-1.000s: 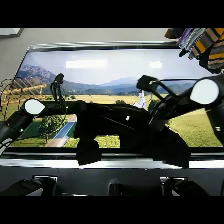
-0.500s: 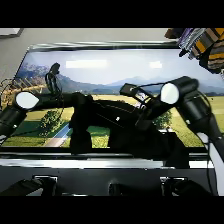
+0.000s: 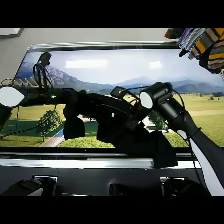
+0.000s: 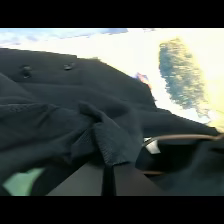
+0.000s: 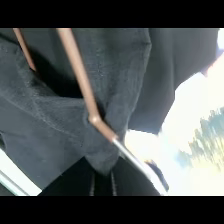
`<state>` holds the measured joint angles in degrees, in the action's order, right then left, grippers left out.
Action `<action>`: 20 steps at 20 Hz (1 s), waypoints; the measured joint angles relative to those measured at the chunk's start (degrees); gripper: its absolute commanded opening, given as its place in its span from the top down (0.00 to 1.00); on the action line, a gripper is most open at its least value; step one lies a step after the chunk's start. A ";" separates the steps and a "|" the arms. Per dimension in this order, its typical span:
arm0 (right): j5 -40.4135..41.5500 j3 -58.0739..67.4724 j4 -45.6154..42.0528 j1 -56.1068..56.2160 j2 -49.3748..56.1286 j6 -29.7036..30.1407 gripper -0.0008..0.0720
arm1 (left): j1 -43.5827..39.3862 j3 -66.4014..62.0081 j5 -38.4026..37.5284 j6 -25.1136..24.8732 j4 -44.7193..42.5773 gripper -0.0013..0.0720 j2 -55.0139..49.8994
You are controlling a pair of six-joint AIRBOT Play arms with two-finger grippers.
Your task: Fold the clothes and pants, and hang the long-sleeved shirts on hangers.
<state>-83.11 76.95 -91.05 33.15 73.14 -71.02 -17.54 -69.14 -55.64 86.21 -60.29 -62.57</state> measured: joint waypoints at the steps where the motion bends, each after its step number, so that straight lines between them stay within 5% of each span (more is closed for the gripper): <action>1: -1.33 0.04 -1.40 0.11 -0.81 -1.07 0.96 | 0.04 -0.04 -0.22 0.44 -0.94 0.96 -0.20; 9: -13.25 0.11 -4.46 0.33 -7.78 -8.74 0.96 | -0.39 -0.33 1.03 1.51 -1.95 0.96 -1.46; 20: -2.91 0.17 1.95 0.33 0.04 -13.25 0.96 | -4.00 -5.42 1.27 2.14 1.22 0.96 -0.28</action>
<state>-86.02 77.12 -89.10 33.47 73.19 -84.27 -21.54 -74.56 -54.37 88.36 -59.07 -62.85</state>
